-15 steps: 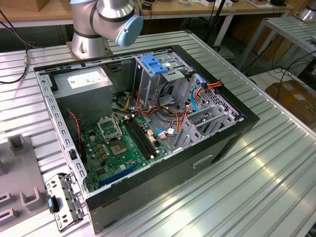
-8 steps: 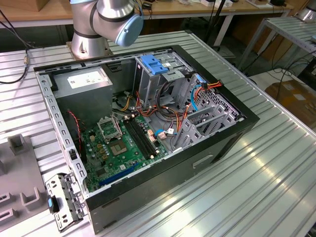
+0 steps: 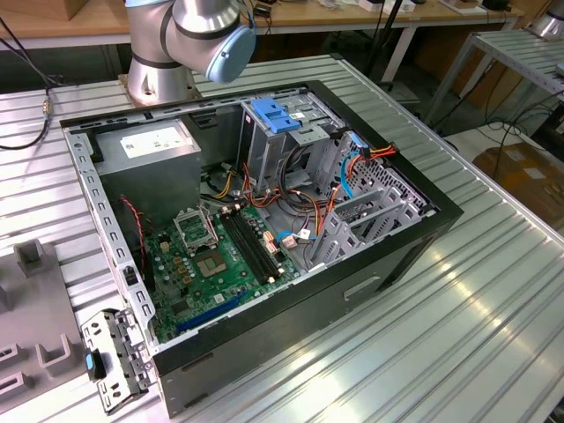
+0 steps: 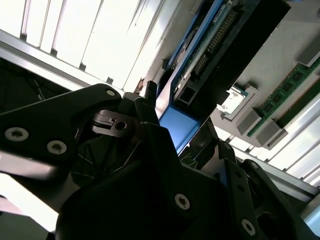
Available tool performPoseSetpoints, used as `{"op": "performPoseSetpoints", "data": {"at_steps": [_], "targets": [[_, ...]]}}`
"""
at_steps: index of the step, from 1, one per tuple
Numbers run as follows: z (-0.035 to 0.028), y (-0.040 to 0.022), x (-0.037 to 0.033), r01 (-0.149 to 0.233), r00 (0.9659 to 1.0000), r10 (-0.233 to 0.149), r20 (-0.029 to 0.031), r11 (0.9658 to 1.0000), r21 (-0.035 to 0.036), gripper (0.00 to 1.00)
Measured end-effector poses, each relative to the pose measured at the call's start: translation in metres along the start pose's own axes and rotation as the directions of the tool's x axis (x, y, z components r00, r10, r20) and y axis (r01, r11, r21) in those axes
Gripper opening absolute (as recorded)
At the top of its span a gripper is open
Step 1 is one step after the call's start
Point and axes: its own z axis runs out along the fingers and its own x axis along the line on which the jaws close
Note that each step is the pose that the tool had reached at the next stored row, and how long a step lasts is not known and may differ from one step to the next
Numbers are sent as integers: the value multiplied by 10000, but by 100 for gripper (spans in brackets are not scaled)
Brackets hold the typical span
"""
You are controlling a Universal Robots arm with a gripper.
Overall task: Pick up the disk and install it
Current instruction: 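Pick up the disk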
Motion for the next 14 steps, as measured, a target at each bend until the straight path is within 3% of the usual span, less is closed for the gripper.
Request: {"op": "performPoseSetpoints", "data": {"at_steps": [3, 5, 14], "targets": [[0, 0, 0, 0, 10000, 0, -1, 10000, -2, 51], [1, 0, 0, 0, 10000, 0, 0, 10000, 0, 38], [2, 0, 0, 0, 10000, 0, -1, 10000, 0, 37]]}}
